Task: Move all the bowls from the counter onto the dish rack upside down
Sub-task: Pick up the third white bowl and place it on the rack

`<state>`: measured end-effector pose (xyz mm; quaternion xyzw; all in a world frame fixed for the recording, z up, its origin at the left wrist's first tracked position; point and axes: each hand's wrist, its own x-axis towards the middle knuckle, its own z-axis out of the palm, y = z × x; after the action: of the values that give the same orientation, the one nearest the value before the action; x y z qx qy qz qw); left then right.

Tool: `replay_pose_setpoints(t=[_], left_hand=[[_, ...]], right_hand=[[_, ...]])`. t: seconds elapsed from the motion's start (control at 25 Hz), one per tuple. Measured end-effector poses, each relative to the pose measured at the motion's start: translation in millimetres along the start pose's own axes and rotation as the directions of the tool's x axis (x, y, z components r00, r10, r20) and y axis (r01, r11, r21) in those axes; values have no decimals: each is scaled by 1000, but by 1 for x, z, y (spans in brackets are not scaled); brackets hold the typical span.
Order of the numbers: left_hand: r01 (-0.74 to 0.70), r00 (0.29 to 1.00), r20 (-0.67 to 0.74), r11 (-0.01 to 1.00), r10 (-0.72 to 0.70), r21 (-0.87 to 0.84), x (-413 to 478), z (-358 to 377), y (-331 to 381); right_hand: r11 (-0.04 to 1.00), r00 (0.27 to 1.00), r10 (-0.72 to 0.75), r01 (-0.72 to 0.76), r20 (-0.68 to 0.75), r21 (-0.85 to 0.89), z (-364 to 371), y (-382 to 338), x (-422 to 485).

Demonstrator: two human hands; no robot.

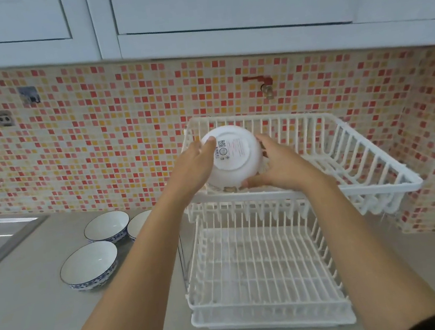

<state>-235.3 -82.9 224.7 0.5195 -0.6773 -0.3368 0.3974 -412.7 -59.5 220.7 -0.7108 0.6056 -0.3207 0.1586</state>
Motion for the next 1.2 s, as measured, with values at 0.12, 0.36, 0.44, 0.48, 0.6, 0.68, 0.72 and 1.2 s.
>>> replay_pose_setpoints(t=[0.12, 0.36, 0.44, 0.48, 0.6, 0.68, 0.72, 1.2], left_hand=[[-2, 1000, 22, 999, 1, 35, 2, 2, -4], [2, 1000, 25, 1000, -3, 28, 0, 5, -3], [-6, 1000, 21, 1000, 5, 22, -3, 3, -1], [-23, 1000, 13, 1000, 23, 9, -5, 1, 0], [-79, 996, -54, 994, 75, -72, -13, -10, 5], [-104, 991, -95, 991, 96, -82, -18, -23, 5], [-116, 989, -104, 990, 107, -82, -21, -30, 4], [3, 989, -146, 996, 10, 86, -63, -157, -98]], right_hand=[[1000, 1000, -14, 14, 0, 17, 0, 3, 2], [1000, 999, 26, -27, 19, 9, -2, -1, -2], [1000, 999, 27, -28, 18, 0, -4, -6, -5], [999, 999, 41, -41, 13, -9, -6, -10, -8], [996, 995, 80, -82, -54, -37, -6, -22, -13], [995, 991, 90, -95, -104, -44, 0, -37, -18], [995, 989, 79, -86, -123, -48, 4, -45, -20], [990, 978, -137, 140, -156, 8, 151, -159, -16]])
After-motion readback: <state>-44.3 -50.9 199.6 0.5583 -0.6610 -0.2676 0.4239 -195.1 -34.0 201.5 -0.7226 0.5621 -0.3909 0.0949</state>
